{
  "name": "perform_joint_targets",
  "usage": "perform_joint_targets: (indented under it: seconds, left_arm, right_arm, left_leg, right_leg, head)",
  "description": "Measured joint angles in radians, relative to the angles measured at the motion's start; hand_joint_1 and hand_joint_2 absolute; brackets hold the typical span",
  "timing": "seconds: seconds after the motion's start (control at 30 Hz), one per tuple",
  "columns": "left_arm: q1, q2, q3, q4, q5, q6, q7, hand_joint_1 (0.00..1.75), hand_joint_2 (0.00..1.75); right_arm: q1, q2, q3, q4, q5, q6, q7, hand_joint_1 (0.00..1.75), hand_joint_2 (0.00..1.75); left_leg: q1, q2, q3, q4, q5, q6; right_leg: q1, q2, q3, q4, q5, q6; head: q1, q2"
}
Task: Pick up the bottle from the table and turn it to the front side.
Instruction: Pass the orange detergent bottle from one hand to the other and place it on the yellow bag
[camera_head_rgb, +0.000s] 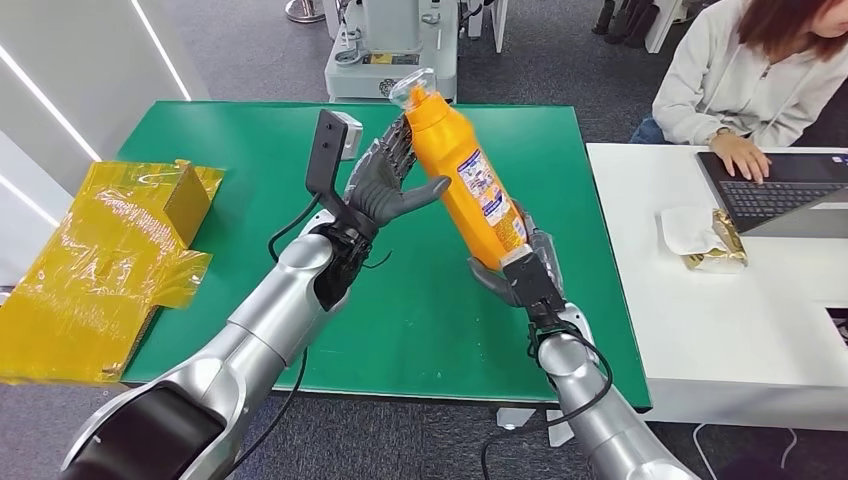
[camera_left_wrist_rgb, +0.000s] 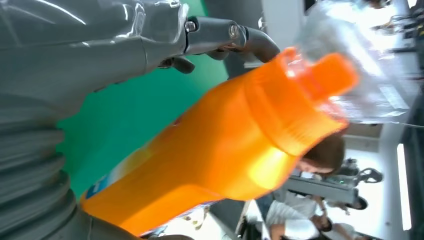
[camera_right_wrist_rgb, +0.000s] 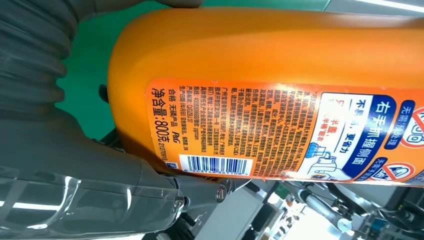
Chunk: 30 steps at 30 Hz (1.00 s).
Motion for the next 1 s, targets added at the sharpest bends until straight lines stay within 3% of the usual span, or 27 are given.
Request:
perform_joint_targets:
  seconds: [0.73,1.0]
  left_arm:
    - [-0.002,0.015,-0.005,0.000,-0.048,0.043,-0.013,0.00,1.75]
    - [-0.001,0.014,-0.003,0.018,0.075,-0.159,0.204,0.00,1.75]
  right_arm:
    - [0.007,0.026,0.000,-0.003,0.030,0.007,0.011,1.75,1.75]
    - [0.000,0.030,-0.002,0.020,0.108,-0.042,0.013,1.75,1.75]
  left_leg:
    - [0.000,0.000,0.000,0.000,0.000,0.000]
    - [0.000,0.000,0.000,0.000,0.000,0.000]
  right_leg:
    - [0.000,0.000,0.000,0.000,0.000,0.000]
    - [0.000,0.000,0.000,0.000,0.000,0.000]
  head:
    - [0.000,0.000]
    - [0.000,0.000]
